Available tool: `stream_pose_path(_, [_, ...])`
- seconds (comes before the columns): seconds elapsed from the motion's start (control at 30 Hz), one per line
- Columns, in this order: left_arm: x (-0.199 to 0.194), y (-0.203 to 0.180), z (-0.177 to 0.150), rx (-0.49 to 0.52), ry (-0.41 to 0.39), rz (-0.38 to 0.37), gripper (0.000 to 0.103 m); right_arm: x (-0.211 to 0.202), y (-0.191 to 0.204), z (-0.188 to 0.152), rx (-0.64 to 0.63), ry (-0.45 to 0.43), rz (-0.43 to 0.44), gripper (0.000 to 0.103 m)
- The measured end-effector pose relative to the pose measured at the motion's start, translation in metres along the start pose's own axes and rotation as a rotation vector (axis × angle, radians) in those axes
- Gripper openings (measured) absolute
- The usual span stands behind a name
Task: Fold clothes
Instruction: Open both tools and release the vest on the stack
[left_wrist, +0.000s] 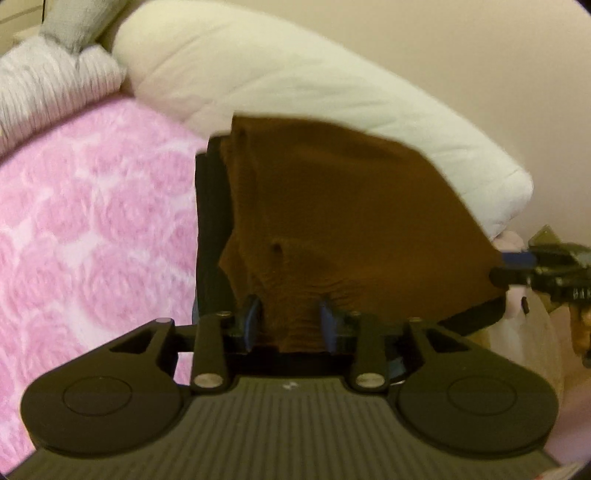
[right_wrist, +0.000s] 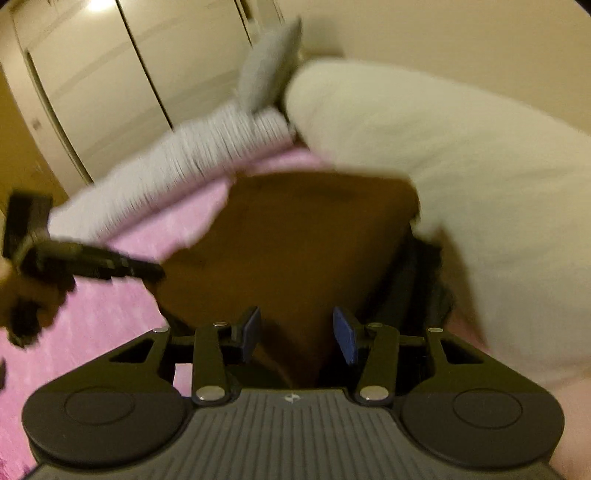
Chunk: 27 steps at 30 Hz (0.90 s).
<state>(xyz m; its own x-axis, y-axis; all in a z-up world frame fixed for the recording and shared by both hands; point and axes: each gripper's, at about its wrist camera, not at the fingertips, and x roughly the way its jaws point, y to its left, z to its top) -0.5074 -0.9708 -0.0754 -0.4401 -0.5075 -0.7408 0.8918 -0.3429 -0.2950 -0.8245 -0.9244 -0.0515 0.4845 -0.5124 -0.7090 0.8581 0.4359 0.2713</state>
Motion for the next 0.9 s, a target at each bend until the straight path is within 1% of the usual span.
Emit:
stream_pose_path(0.03, [0.004,0.000,-0.003,-0.001,0.011,0.002,0.038,0.003,0.000,-0.006,-0.003,0.014,-0.017,0.047])
stream_pose_path(0.07, [0.009,0.001,-0.006,-0.003,0.021,0.003,0.038,0.006,-0.002,-0.010,-0.013,0.025,-0.028,0.044])
stream_pose_path(0.13, [0.011,-0.001,-0.008,0.009,0.027,0.012,0.038,0.007,0.000,-0.014,-0.036,0.032,-0.044,0.045])
stream_pose_path(0.23, [-0.003,-0.005,-0.009,0.016,0.009,0.032,0.036,0.005,0.008,-0.015,-0.050,0.033,-0.046,0.045])
stream_pose_path(0.33, [-0.024,-0.012,-0.016,0.011,-0.013,0.058,0.036,-0.007,0.020,-0.016,-0.047,-0.003,-0.063,0.048])
stream_pose_path(0.37, [-0.030,-0.015,-0.019,0.012,-0.016,0.065,0.041,-0.010,0.024,-0.017,-0.042,-0.011,-0.071,0.052])
stream_pose_path(0.4, [-0.035,-0.018,-0.022,0.013,-0.019,0.073,0.045,-0.016,0.028,-0.020,-0.034,-0.022,-0.082,0.058])
stream_pose_path(0.43, [-0.040,-0.022,-0.028,0.016,-0.019,0.083,0.054,-0.022,0.031,-0.024,-0.025,-0.032,-0.092,0.063])
stream_pose_path(0.47, [-0.045,-0.027,-0.035,0.018,-0.019,0.093,0.064,-0.028,0.034,-0.027,-0.016,-0.042,-0.104,0.072])
stream_pose_path(0.5, [-0.049,-0.031,-0.042,0.021,-0.020,0.103,0.070,-0.033,0.039,-0.033,-0.005,-0.051,-0.122,0.076])
stream_pose_path(0.53, [-0.051,-0.035,-0.050,0.019,-0.017,0.107,0.079,-0.037,0.044,-0.039,0.011,-0.059,-0.143,0.079])
stream_pose_path(0.57, [-0.053,-0.039,-0.059,0.018,-0.015,0.110,0.085,-0.041,0.051,-0.045,0.032,-0.064,-0.170,0.086])
stream_pose_path(0.6, [-0.051,-0.043,-0.066,0.021,-0.008,0.118,0.088,-0.042,0.056,-0.052,0.054,-0.064,-0.197,0.089])
stream_pose_path(0.63, [-0.051,-0.049,-0.076,0.023,-0.001,0.135,0.096,-0.043,0.063,-0.059,0.076,-0.061,-0.222,0.089])
stream_pose_path(0.67, [-0.050,-0.053,-0.086,0.025,0.001,0.151,0.101,-0.043,0.070,-0.067,0.094,-0.053,-0.247,0.089])
stream_pose_path(0.73, [-0.054,-0.062,-0.105,0.036,0.005,0.186,0.102,-0.042,0.086,-0.079,0.116,-0.033,-0.295,0.089])
stream_pose_path(0.8, [-0.061,-0.067,-0.122,0.015,0.008,0.223,0.102,-0.041,0.102,-0.089,0.138,-0.011,-0.337,0.089])
stream_pose_path(0.9, [-0.083,-0.073,-0.144,-0.028,-0.007,0.244,0.102,-0.046,0.129,-0.103,0.163,-0.004,-0.362,0.089])
